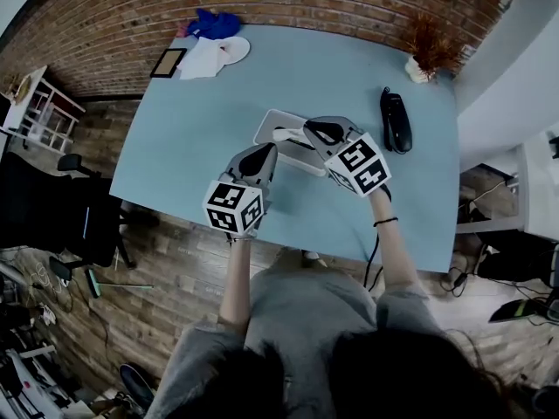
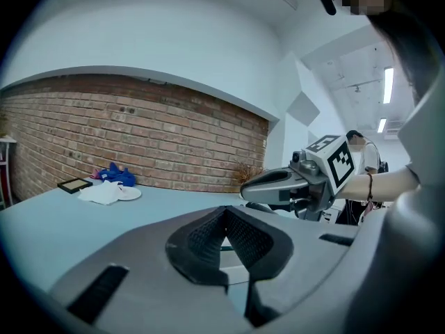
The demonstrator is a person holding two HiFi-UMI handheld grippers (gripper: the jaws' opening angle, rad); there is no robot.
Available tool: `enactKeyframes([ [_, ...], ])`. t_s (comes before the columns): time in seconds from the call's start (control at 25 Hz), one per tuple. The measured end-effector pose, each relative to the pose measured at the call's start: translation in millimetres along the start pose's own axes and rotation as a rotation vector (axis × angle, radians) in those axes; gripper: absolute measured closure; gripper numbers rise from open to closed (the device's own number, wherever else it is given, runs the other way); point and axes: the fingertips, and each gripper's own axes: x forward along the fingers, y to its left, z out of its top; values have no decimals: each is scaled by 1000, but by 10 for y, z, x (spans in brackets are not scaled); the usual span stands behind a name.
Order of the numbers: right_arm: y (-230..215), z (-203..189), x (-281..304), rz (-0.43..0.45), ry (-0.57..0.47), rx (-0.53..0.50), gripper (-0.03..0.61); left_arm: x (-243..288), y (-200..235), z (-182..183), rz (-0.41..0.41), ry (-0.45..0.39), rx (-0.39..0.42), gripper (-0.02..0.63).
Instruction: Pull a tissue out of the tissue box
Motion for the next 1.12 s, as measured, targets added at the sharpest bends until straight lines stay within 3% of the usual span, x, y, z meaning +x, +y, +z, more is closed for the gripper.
enactKeyframes([
  [0.24,61,-182,210,67,145,-112,577,54,70,-149,-22,40,-16,611],
  [0.52,191,-458,413,161,300,-238,509,145,104,-236,-43,55,-21,611],
  [0.84,276,-639,586,231,406,-292,476,204,222,-317,-51,80,-22,611],
  [1.04,268,-724,685,237,444,-295,484,247,225,-372,-64,94,-24,611],
  [1.12,251,-734,706,229,449,-306,536,263,217,-383,-69,98,-23,611],
])
